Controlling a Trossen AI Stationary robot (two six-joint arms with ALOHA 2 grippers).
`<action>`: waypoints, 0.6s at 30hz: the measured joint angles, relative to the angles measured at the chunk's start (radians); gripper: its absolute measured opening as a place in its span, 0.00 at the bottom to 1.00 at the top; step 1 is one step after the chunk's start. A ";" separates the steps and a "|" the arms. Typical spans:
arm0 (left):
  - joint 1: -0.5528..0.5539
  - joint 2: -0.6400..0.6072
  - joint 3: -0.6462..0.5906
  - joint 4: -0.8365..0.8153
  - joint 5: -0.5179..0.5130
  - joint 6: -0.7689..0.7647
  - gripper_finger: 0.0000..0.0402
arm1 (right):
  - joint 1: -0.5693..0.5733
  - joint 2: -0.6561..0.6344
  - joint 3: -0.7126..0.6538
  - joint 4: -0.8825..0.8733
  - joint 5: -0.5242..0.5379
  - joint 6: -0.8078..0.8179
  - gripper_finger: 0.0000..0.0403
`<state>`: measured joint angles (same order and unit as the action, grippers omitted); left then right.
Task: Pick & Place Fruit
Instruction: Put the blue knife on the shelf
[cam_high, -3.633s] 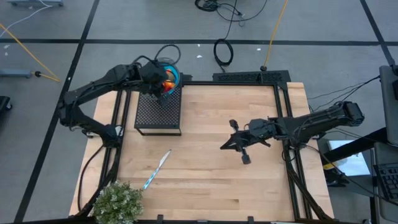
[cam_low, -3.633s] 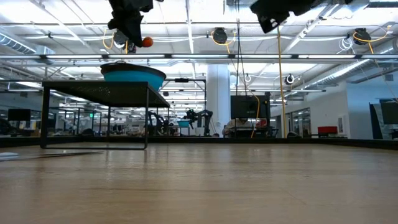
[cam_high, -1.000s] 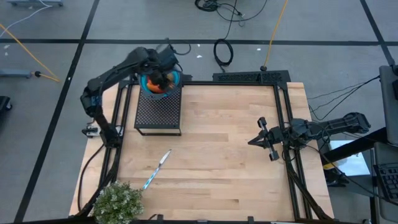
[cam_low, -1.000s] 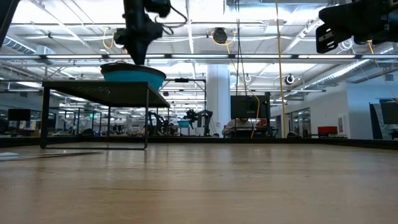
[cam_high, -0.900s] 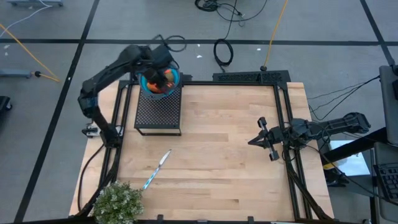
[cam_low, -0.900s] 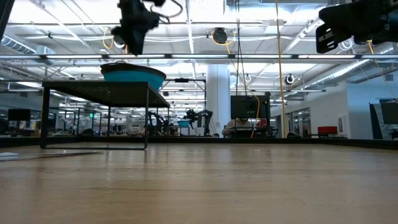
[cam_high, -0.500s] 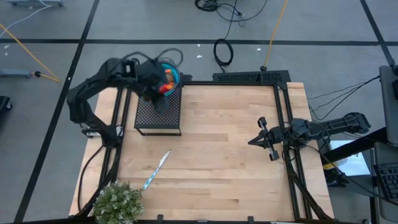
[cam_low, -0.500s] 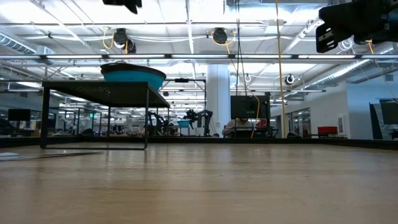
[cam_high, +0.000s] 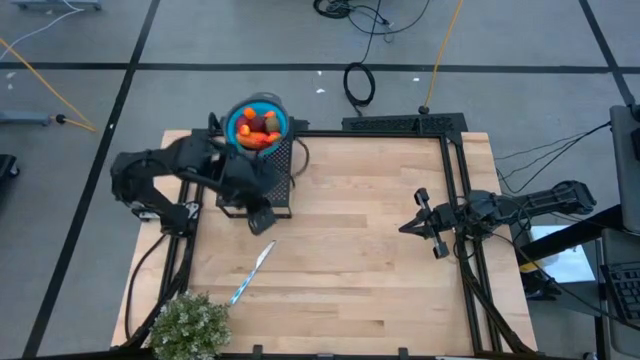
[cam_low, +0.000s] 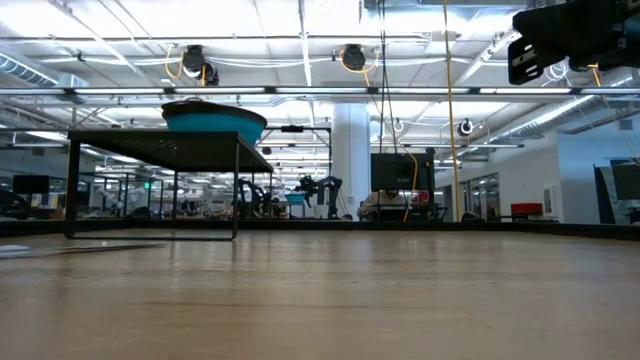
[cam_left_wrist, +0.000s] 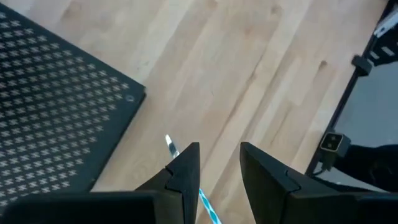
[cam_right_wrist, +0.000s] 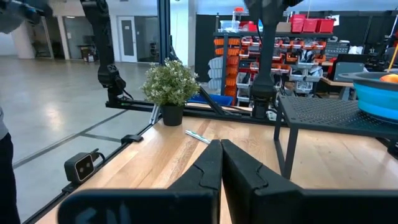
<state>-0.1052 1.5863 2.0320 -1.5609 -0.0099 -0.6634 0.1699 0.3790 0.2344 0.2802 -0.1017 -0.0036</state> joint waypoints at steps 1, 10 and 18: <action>-0.018 0.009 -0.002 0.007 -0.008 -0.007 0.28 | 0.000 0.000 0.000 0.000 0.000 0.000 0.00; -0.142 0.081 -0.076 0.038 -0.034 -0.121 0.28 | 0.000 0.000 0.000 0.001 0.000 0.000 0.00; -0.208 0.113 -0.279 0.070 0.020 -0.366 0.28 | 0.000 0.001 0.000 0.007 0.000 0.000 0.00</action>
<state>-0.3130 1.6991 1.7531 -1.4913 0.0101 -1.0292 0.1699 0.3798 0.2344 0.2874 -0.1017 -0.0040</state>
